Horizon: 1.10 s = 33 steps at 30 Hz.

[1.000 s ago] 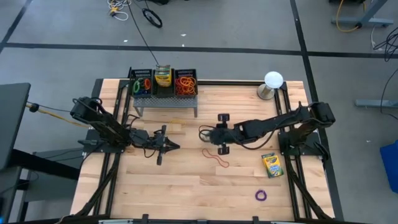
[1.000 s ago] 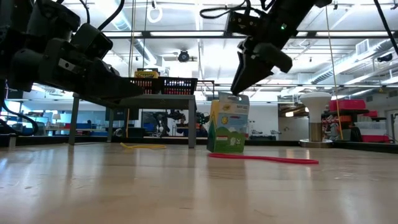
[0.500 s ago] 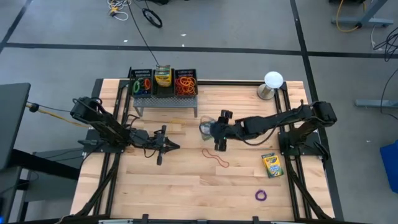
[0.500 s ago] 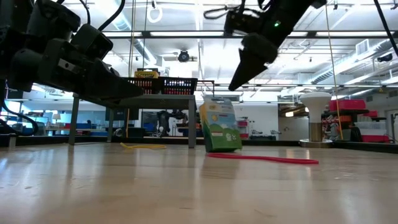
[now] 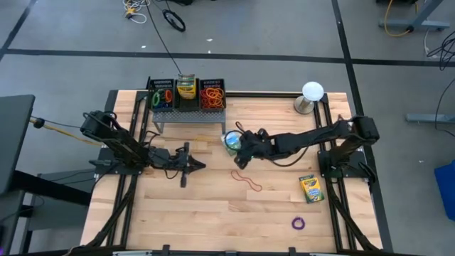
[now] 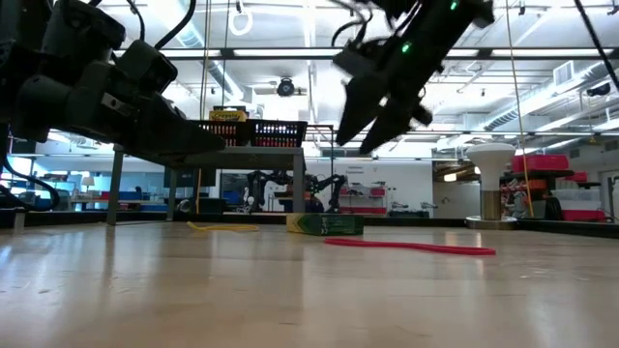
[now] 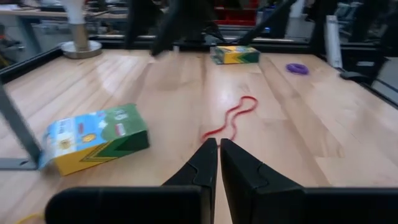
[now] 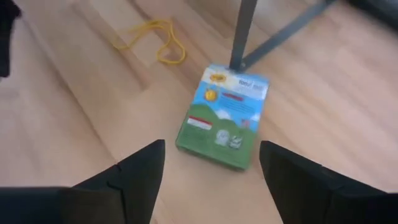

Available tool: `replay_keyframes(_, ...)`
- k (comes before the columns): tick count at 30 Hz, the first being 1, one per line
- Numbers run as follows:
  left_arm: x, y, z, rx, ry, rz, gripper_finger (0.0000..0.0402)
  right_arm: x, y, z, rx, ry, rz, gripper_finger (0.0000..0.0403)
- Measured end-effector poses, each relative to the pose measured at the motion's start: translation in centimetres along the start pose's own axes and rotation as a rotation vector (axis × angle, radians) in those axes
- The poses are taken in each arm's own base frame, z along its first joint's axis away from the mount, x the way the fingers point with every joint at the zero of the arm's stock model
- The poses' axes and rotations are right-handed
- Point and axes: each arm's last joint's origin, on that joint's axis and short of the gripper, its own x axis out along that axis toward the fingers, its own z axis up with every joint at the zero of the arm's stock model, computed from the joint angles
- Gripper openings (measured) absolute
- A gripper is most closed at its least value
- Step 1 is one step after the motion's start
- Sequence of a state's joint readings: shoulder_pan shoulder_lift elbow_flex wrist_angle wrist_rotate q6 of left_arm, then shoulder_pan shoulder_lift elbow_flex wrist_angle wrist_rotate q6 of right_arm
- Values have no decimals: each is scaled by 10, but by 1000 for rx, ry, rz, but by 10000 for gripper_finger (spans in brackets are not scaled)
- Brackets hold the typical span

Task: Pick & Place Office Desk Supplies
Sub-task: Put the yellow crayon box into the middle black bin

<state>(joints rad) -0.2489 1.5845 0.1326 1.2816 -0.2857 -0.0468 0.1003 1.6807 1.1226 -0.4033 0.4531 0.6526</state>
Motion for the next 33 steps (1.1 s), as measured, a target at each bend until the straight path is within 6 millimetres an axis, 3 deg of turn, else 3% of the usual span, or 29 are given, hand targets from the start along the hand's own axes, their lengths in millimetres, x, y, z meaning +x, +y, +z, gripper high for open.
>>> replay_keyframes(6, 0, 1, -1, -17, 11, 29, 25, 29, 1, -15, 97, 47, -78, 307)
replay_keyframes(12, 0, 1, -3, -11, 29, 30, 25, 48, -8, -3, 159, -36, -108, 342)
replay_keyframes(17, 0, 1, -5, -24, 50, 31, 25, 70, -24, -2, 179, 4, -164, 350)
replay_keyframes(22, 0, 1, -5, -25, 53, 32, 25, 90, -18, -8, 156, 12, -90, 350)
replay_keyframes(28, 0, 1, -5, -30, 53, 31, 25, 95, -10, -11, 74, 33, 4, 350)
replay_keyframes(33, 0, 1, -5, -26, 52, 32, 25, 87, 9, -19, -97, 106, 206, 350)
